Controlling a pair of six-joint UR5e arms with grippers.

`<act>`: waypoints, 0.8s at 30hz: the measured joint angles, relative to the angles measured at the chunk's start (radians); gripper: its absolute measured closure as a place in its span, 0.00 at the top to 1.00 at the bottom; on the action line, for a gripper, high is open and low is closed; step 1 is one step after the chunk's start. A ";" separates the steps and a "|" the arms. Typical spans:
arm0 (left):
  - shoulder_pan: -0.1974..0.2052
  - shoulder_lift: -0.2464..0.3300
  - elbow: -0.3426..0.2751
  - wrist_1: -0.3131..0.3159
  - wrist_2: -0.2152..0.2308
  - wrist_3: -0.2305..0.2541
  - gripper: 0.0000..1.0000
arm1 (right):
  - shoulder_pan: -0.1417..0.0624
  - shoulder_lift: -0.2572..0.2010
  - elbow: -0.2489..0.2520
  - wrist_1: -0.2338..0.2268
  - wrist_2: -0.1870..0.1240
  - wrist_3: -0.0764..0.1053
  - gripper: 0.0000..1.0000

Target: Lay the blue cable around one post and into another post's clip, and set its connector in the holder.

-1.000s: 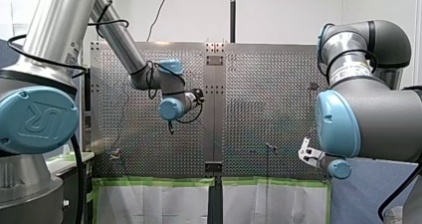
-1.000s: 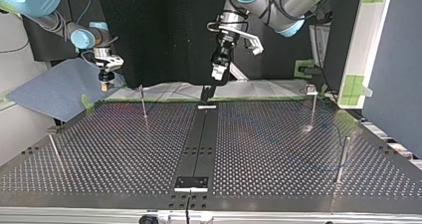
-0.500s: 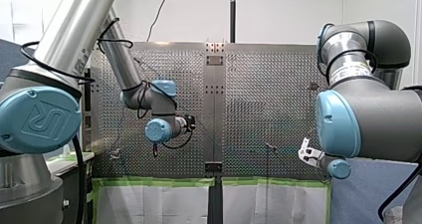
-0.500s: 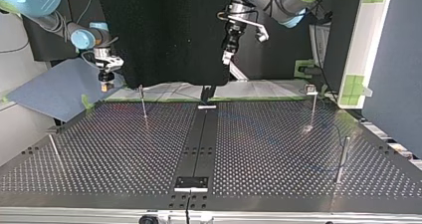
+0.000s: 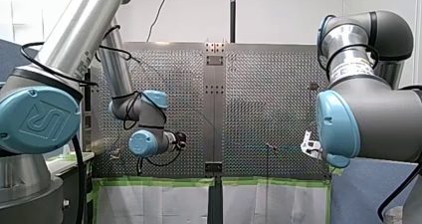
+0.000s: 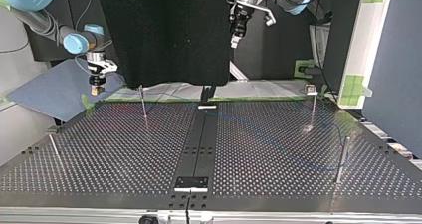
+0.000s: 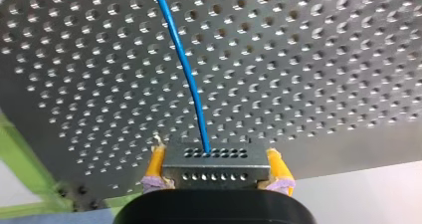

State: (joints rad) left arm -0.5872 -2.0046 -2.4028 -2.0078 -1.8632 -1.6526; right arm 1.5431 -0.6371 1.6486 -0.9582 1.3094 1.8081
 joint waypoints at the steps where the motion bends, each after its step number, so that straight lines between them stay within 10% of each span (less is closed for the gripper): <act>1: 0.000 0.000 -0.007 0.002 0.000 0.000 1.00 | 0.001 -0.008 0.000 0.003 0.002 0.003 0.00; 24: 0.000 0.000 -0.138 0.011 -0.001 -0.007 1.00 | 0.117 -0.207 -0.035 0.095 0.019 0.013 0.00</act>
State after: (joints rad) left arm -0.5873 -2.0050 -2.5407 -1.9965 -1.8639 -1.6597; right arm 1.6602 -0.8445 1.6137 -0.8631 1.3288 1.8213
